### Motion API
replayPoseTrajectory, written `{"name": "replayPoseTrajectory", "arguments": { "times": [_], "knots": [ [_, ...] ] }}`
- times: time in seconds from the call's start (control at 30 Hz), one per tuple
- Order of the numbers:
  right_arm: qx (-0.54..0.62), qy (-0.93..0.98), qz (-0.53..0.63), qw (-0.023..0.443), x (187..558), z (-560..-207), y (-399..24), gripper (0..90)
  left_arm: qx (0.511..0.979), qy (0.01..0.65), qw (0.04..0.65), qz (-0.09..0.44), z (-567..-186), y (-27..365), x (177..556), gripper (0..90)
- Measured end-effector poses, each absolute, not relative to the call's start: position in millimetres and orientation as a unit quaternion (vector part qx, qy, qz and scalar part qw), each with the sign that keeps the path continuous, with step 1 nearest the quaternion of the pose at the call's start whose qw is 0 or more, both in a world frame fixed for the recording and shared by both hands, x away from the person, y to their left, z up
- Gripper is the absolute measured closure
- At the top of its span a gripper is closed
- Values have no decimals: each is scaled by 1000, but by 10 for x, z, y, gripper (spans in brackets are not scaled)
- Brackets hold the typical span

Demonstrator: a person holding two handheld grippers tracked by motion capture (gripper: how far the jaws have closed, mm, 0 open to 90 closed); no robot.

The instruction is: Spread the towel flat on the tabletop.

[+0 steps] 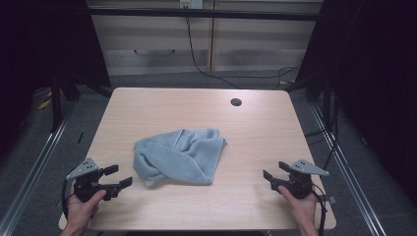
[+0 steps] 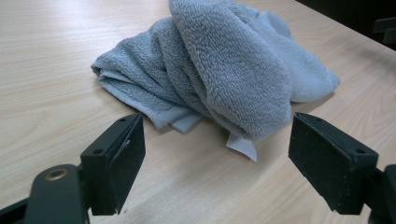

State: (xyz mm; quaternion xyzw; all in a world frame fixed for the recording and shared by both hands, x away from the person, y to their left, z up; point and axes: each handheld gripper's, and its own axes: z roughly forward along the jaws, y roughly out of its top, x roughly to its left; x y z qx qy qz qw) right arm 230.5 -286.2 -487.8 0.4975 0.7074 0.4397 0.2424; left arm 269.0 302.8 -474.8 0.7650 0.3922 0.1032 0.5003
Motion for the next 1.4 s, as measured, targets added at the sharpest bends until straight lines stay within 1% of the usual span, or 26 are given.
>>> {"name": "replayPoseTrajectory", "arguments": {
  "times": [0.03, 0.1, 0.13, 0.23, 0.4, 0.43, 0.5, 0.63, 0.67, 0.7, 0.77, 0.83, 0.87, 0.93, 0.97, 1.03, 1.1, 1.13, 1.2, 1.23, 1.27, 1.33, 1.4],
  "knots": [
    [504, 703, 442, 236, 2314, -4880, -2859, 254, 764, 395, 499, 103, -4752, 3025, 2695, 190],
    [502, 706, 446, 225, 2321, -4884, -2841, 259, 765, 395, 498, 103, -4757, 3021, 2708, 193],
    [498, 713, 445, 214, 2316, -4886, -2797, 281, 766, 395, 497, 103, -4758, 3014, 2713, 197],
    [492, 718, 448, 205, 2296, -4878, -2736, 304, 768, 394, 495, 103, -4761, 2992, 2717, 197],
    [479, 725, 451, 202, 2270, -4845, -2644, 349, 768, 392, 496, 103, -4755, 2965, 2716, 200],
    [474, 727, 455, 198, 2265, -4827, -2586, 377, 766, 391, 501, 92, -4751, 2960, 2708, 204],
    [470, 731, 456, 193, 2264, -4819, -2554, 385, 768, 389, 501, 88, -4748, 2952, 2701, 209],
    [439, 750, 463, 175, 2305, -4758, -2361, 436, 766, 386, 506, 90, -4709, 2898, 2670, 241],
    [439, 750, 463, 175, 2305, -4758, -2361, 436, 766, 386, 506, 90, -4709, 2898, 2670, 259],
    [433, 753, 464, 172, 2319, -4736, -2316, 450, 764, 386, 509, 91, -4694, 2895, 2668, 259],
    [421, 757, 474, 159, 2354, -4694, -2205, 492, 759, 386, 515, 97, -4660, 2885, 2670, 296],
    [402, 771, 472, 145, 2422, -4673, -2035, 526, 758, 384, 517, 98, -4630, 2838, 2716, 311],
    [402, 771, 472, 145, 2422, -4673, -2035, 526, 758, 384, 517, 98, -4630, 2838, 2716, 318],
    [388, 780, 472, 137, 2515, -4665, -1875, 543, 762, 379, 514, 103, -4621, 2782, 2778, 318],
    [374, 787, 473, 130, 2602, -4648, -1752, 576, 765, 377, 514, 94, -4631, 2730, 2844, 317],
    [362, 789, 481, 124, 2700, -4620, -1611, 609, 766, 380, 509, 93, -4638, 2698, 2879, 304],
    [349, 793, 485, 118, 2800, -4598, -1462, 604, 779, 374, 497, 87, -4660, 2609, 2977, 313],
    [342, 798, 484, 113, 2849, -4592, -1388, 594, 783, 367, 495, 85, -4664, 2585, 3005, 338],
    [329, 807, 478, 109, 2939, -4591, -1239, 563, 791, 356, 490, 82, -4665, 2548, 3060, 487],
    [329, 807, 478, 109, 2939, -4591, -1239, 563, 791, 356, 490, 82, -4665, 2548, 3060, 564],
    [324, 812, 475, 101, 3026, -4607, -1117, 530, 790, 355, 493, 78, -4665, 2543, 3089, 625],
    [321, 815, 474, 94, 3115, -4639, -1015, 496, 786, 359, 499, 68, -4681, 2545, 3157, 681],
    [321, 819, 468, 89, 3195, -4679, -921, 479, 786, 359, 499, 67, -4693, 2546, 3159, 709]
  ]
}}
